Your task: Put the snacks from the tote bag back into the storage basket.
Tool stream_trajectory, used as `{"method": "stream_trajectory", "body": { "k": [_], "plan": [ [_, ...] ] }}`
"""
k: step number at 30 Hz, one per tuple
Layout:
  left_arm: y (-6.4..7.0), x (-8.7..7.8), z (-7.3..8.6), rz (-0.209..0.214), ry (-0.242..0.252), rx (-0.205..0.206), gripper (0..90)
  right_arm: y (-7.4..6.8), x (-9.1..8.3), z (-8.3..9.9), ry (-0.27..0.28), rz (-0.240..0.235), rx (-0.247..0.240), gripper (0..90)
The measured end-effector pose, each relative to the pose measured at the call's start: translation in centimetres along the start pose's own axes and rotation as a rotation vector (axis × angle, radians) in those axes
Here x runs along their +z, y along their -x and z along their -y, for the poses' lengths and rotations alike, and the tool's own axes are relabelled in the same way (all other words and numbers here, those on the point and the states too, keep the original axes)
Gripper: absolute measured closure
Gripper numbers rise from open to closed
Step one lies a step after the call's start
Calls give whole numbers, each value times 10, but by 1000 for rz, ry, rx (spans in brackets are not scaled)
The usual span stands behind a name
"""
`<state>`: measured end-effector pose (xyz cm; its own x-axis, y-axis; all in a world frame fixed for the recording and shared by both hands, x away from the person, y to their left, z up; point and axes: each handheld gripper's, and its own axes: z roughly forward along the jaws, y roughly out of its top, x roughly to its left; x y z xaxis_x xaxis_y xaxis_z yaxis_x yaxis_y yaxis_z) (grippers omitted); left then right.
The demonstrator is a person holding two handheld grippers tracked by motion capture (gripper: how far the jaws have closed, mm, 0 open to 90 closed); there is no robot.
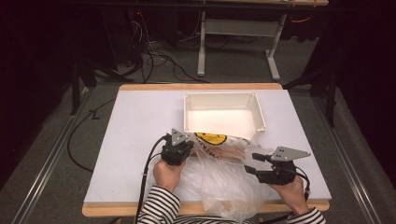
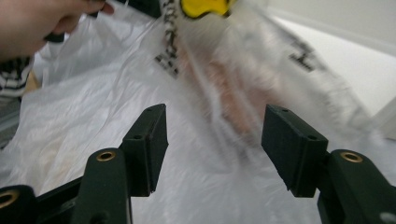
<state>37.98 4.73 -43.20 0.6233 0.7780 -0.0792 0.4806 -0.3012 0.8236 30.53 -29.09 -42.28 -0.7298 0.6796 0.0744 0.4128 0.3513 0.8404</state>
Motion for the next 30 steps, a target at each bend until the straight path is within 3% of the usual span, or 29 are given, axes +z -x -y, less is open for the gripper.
{"method": "stream_trajectory", "body": {
  "k": [3,4,7,8,9,13,21,23,30],
  "plan": [
    [0,1,0,3,2,-5,898,-5,4,2,-39,8,-23,409],
    [0,2,0,3,2,-5,898,-2,13,7,-91,4,-10,417],
    [0,2,0,4,3,-4,898,4,21,12,-121,-3,6,488],
    [0,1,0,4,3,-3,898,7,23,14,-138,-4,3,562],
    [-1,0,0,4,3,-2,898,9,28,17,-168,-13,-9,744],
    [-2,-2,0,5,4,7,898,12,28,16,-180,-27,-27,900],
    [-3,-2,0,10,11,-3,898,25,14,-2,-111,90,-31,900],
    [-3,0,0,11,11,-6,898,31,14,-4,-99,122,-18,900],
    [-5,5,0,5,8,-14,898,45,27,-1,-105,163,32,900]
  ]
}}
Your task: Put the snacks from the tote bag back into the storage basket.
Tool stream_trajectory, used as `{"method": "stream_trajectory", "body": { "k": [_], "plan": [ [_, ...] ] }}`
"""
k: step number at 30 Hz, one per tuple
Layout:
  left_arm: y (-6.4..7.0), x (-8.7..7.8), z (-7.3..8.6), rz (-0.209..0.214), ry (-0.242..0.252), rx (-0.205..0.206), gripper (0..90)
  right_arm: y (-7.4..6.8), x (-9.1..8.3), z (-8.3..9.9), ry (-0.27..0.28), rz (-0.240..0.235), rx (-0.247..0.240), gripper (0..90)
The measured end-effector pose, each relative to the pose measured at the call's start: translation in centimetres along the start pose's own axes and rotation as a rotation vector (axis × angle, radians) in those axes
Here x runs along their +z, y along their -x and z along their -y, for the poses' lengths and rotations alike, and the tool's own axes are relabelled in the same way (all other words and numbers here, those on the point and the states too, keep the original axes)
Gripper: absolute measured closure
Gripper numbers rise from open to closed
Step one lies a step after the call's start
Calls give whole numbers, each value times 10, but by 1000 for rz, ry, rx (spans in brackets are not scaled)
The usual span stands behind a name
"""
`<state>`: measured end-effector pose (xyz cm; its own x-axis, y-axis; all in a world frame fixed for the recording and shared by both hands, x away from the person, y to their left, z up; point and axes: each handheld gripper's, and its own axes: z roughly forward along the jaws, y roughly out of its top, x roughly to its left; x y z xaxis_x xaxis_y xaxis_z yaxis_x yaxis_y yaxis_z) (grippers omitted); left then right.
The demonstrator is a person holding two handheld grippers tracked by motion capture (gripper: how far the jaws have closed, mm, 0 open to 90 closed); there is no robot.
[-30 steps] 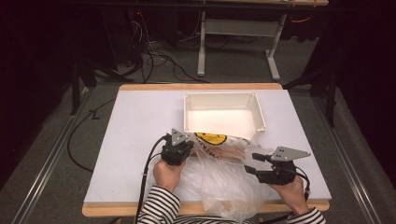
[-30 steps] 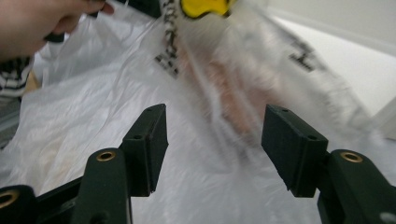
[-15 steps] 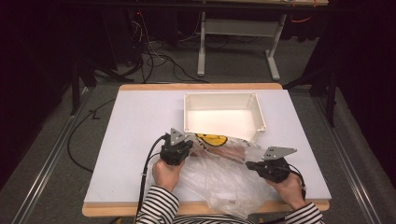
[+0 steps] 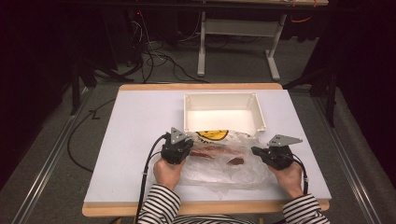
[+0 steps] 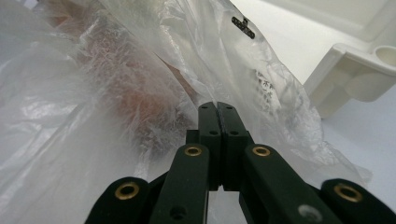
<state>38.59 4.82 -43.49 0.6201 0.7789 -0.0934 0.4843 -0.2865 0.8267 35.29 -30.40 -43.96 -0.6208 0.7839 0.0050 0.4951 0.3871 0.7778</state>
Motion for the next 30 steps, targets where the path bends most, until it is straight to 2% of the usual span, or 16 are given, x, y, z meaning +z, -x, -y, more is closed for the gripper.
{"method": "stream_trajectory", "body": {
  "k": [9,18,21,30],
  "plan": [
    [-5,9,0,-3,6,-30,898,8,16,2,-3,3,43,900],
    [-11,14,-1,-14,11,-54,898,13,23,3,-3,4,84,900],
    [-11,15,-2,-20,2,-39,898,14,26,4,-10,-2,87,900],
    [-16,20,-1,-14,-27,-53,898,13,30,7,-29,-30,93,900]
  ]
}}
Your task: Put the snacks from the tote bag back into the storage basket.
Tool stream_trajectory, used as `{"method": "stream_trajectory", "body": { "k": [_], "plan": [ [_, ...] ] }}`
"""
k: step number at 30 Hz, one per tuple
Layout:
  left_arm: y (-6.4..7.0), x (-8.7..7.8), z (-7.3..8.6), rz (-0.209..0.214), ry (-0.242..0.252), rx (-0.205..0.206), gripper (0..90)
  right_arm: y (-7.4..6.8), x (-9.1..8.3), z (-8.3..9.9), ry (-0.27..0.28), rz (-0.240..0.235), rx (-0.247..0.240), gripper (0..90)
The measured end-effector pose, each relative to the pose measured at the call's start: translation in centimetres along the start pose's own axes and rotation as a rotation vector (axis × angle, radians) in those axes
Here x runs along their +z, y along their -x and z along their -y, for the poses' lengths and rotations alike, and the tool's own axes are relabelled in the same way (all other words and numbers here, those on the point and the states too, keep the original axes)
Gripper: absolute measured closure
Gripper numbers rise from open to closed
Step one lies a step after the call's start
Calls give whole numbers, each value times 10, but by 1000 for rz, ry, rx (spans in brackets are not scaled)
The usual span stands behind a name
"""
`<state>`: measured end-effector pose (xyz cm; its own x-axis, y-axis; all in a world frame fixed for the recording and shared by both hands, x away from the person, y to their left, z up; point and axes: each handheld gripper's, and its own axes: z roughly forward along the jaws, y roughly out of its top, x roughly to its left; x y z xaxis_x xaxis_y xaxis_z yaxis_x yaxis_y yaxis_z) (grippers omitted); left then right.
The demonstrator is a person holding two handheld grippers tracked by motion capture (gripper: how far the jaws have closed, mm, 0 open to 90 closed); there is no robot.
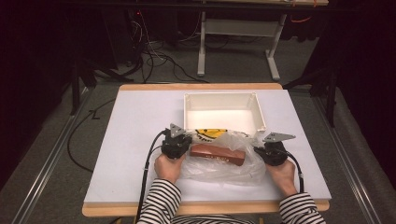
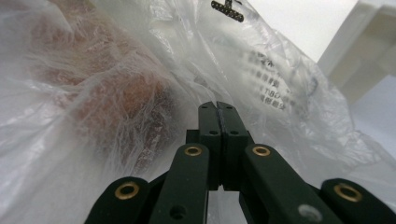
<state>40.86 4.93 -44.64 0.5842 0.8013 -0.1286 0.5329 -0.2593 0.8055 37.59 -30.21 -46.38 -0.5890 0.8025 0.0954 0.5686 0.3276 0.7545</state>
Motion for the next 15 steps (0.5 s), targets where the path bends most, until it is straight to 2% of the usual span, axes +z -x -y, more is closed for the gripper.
{"method": "stream_trajectory", "body": {
  "k": [4,9,15],
  "plan": [
    [2,-1,3,12,-10,6,898,1,1,4,-5,-24,21,900],
    [5,-5,6,28,-23,18,900,2,3,7,-13,-32,24,900],
    [16,-15,15,74,-43,41,900,4,2,11,-22,-34,24,900]
  ]
}}
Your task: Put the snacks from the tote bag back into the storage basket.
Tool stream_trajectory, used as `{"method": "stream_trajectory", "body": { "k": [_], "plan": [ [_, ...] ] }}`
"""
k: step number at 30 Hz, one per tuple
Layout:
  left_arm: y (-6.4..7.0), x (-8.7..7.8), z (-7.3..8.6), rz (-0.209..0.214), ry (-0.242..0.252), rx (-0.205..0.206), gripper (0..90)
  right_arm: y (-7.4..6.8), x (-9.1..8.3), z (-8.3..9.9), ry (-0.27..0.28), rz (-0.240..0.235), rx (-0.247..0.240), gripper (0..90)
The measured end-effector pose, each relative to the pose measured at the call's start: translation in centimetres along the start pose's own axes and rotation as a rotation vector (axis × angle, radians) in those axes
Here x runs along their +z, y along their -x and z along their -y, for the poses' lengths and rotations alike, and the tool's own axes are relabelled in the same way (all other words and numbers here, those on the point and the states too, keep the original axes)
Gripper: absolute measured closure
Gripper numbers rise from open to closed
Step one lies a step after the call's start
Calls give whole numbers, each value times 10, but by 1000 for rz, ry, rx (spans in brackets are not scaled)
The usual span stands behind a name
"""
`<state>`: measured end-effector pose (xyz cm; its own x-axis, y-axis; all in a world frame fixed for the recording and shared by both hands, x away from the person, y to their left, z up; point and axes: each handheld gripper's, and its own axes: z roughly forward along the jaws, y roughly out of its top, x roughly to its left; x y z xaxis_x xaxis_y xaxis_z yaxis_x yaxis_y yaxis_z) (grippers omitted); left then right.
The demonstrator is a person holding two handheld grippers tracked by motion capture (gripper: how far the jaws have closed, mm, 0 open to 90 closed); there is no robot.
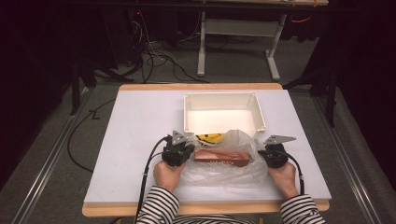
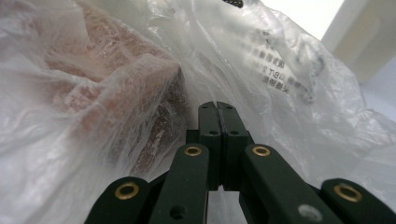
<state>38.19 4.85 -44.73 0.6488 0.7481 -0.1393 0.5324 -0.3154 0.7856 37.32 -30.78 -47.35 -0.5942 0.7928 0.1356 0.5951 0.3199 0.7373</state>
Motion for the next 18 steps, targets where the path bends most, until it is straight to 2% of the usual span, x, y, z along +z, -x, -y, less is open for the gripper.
{"method": "stream_trajectory", "body": {
  "k": [6,9,12,13,18],
  "plan": [
    [2,-2,5,7,7,1,900,2,-2,1,-5,0,-1,900],
    [-6,4,4,-1,10,-35,900,3,4,1,-13,13,-7,900],
    [-9,8,5,-7,4,-42,900,3,5,1,-19,15,-6,900],
    [-11,13,7,-13,-14,-51,900,4,7,1,-25,19,-5,900],
    [-11,20,16,-9,-27,-69,900,6,5,2,-22,19,3,885]
  ]
}}
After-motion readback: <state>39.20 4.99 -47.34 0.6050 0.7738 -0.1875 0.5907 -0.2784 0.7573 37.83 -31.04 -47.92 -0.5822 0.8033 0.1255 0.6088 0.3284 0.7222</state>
